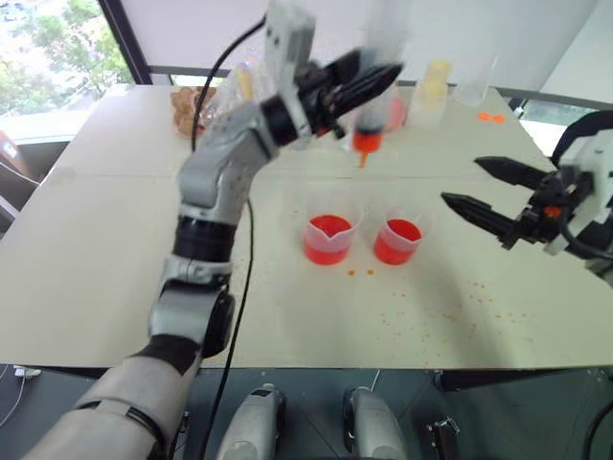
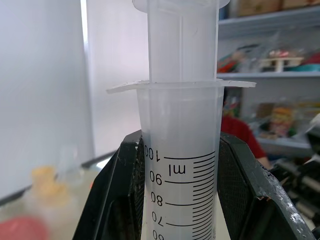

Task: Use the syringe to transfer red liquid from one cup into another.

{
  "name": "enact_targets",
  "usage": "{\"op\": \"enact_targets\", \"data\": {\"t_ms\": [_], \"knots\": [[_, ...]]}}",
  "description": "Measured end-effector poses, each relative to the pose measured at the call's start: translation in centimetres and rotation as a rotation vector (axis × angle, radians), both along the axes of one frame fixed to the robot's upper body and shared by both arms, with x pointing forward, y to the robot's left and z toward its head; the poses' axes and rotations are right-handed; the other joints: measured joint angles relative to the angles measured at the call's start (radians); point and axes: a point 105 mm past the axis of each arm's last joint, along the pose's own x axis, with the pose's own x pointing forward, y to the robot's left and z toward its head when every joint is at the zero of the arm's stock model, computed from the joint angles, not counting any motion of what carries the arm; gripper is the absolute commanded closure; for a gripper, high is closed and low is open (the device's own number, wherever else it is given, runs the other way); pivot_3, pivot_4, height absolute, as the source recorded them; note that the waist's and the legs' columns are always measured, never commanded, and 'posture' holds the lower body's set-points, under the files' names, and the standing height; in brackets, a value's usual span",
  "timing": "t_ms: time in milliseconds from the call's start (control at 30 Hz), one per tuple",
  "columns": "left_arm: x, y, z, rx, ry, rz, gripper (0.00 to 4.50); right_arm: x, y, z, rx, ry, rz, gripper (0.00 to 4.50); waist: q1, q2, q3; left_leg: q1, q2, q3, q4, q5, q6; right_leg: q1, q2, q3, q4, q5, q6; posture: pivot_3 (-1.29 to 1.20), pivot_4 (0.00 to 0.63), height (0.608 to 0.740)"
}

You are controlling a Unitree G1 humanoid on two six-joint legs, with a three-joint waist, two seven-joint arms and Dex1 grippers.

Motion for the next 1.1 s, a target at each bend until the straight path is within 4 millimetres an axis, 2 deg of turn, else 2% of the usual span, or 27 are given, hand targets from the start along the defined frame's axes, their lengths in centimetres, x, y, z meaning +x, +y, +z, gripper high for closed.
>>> {"op": "enact_targets", "data": {"t_ms": [67,167,333,433,567,733,933,1100], "knots": [[0.7,-1.2,-1.5,0.005,0.046,-0.019,3.06,0.2,-0.7,0.4,-0.014,-0.027,-0.034,0.56,-0.001,0.0,0.0,0.0,0.0,0.0,0.0,0.0,0.0,0.0,0.0,0.0,0.0,0.0,0.0,0.0,0.15,0.74],[1.7,-3.3,-4.3,0.032,0.131,-0.041,3.06,0.5,-2.0,2.3,-0.046,-0.116,-0.104,0.56,0.0,0.0,0.0,0.0,0.0,0.002,0.0,0.0,0.0,0.0,0.0,0.0,0.0,0.0,0.0,0.0,0.15,0.74],[1.9,-5.1,-6.5,0.051,0.147,-0.062,3.06,1.0,-3.6,4.2,-0.091,-0.222,-0.185,0.56,0.001,0.0,0.0,0.0,0.0,0.002,0.0,0.0,0.0,0.0,0.0,0.0,0.0,0.0,0.0,0.0,0.15,0.74],[1.6,-6.0,-7.3,0.073,0.137,-0.07,3.06,1.3,-3.4,4.8,-0.105,-0.261,-0.188,0.56,0.003,0.0,0.0,0.0,0.0,0.002,0.0,0.0,0.0,-0.001,0.0,0.0,0.0,0.0,0.0,0.0,0.15,0.74],[0.8,-7.2,-8.1,0.119,0.104,-0.106,3.06,2.4,-2.0,5.8,-0.108,-0.327,-0.147,0.56,0.002,0.0,0.0,0.0,0.0,0.002,0.0,0.0,0.0,-0.001,0.0,0.0,0.0,0.0,0.0,0.0,0.15,0.74],[0.7,-7.3,-9.1,0.146,0.105,-0.112,3.06,3.5,-0.8,5.8,-0.105,-0.344,-0.104,0.56,0.002,0.0,0.0,0.0,0.0,0.001,0.0,0.0,0.0,-0.001,0.0,0.0,0.0,0.0,0.0,0.0,0.15,0.74],[0.6,-7.3,-10.0,0.169,0.096,-0.108,3.06,3.9,-0.9,5.6,-0.145,-0.345,-0.105,0.56,0.009,0.0,0.0,-0.001,0.0,0.001,0.0,0.0,0.0,-0.001,0.0,0.0,0.0,0.0,0.0,0.0,0.15,0.74],[1.2,-7.3,-10.5,0.15,0.144,-0.074,3.06,3.5,-2.5,2.8,-0.237,-0.226,-0.132,0.56,0.008,0.0,0.0,-0.001,0.0,0.001,0.0,0.0,0.0,-0.001,0.0,0.0,-0.001,0.0,0.0,0.0,0.15,0.74]]}}
